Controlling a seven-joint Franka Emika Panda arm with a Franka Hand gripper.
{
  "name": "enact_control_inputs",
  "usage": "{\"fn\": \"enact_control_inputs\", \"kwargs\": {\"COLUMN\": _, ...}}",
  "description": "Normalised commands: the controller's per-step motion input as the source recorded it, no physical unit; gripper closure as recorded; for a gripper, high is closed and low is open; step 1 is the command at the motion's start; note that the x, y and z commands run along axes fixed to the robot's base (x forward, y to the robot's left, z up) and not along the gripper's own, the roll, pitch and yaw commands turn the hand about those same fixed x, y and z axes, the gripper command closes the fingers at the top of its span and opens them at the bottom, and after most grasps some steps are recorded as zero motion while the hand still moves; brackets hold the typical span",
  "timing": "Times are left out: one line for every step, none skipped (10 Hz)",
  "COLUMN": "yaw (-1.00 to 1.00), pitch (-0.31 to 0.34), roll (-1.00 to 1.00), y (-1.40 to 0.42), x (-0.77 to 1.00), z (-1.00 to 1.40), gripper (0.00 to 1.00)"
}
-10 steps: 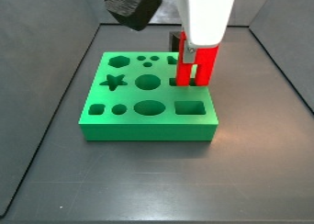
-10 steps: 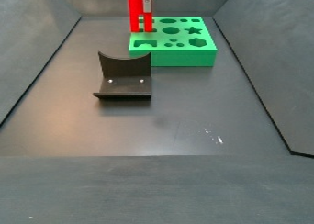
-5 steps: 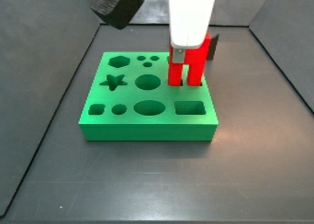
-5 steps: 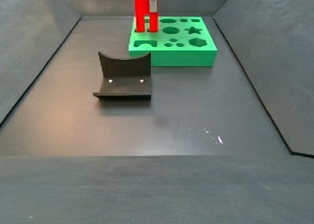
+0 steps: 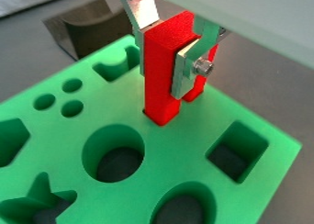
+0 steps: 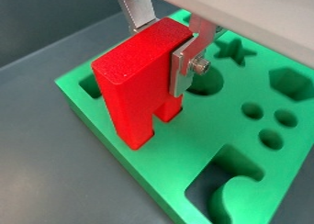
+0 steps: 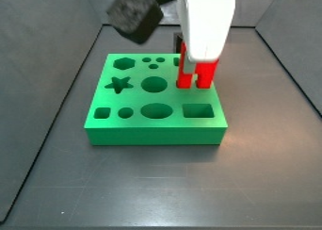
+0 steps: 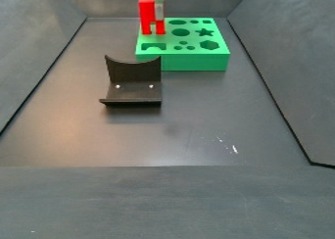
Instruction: Insert the double-square object.
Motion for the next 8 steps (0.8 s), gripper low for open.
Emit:
{"fn": "enact_control_inputs", "kwargs": {"yaw": -0.11, "pitch": -0.003, "roll": -0.05, "y": 0.00, "x": 0.00, "z": -0.39, "gripper": 1.00}}
{"fn": "enact_control_inputs", "kwargs": {"yaw": -0.04, "pitch": -0.010, "roll": -0.06, "y": 0.00, "x": 0.00, "z": -0.38, "gripper": 1.00}}
{"fn": "enact_control_inputs", "kwargs": {"yaw": -0.04, "pitch": -0.029, "roll": -0.04, "y": 0.00, "x": 0.00, "z": -0.40, "gripper": 1.00}}
{"fn": "enact_control_inputs", "kwargs": {"yaw": -0.03, "pitch": -0.009, "roll": 0.00, "y": 0.00, "x": 0.00, "z": -0.37, "gripper": 1.00}}
{"fn": "enact_control_inputs", "kwargs": {"yaw": -0.05, "pitch": 0.000, "roll": 0.00, "y": 0.00, "x": 0.03, "z": -0.33, "gripper": 1.00}}
{"fn": "enact_control_inputs", "kwargs": {"yaw": -0.05, "pitch": 0.000, "roll": 0.00, "y": 0.00, "x": 0.03, "z": -0.26, "gripper": 1.00}}
{"fn": "enact_control_inputs", "kwargs": {"yaw": 0.00, "pitch": -0.051, "roll": -0.06, "y": 0.00, "x": 0.01, "z": -0.14, "gripper": 1.00}}
{"fn": "enact_control_inputs", "kwargs": {"yaw": 0.00, "pitch": 0.050, "roll": 0.00, "y": 0.00, "x": 0.07, "z": 0.00, "gripper": 1.00}}
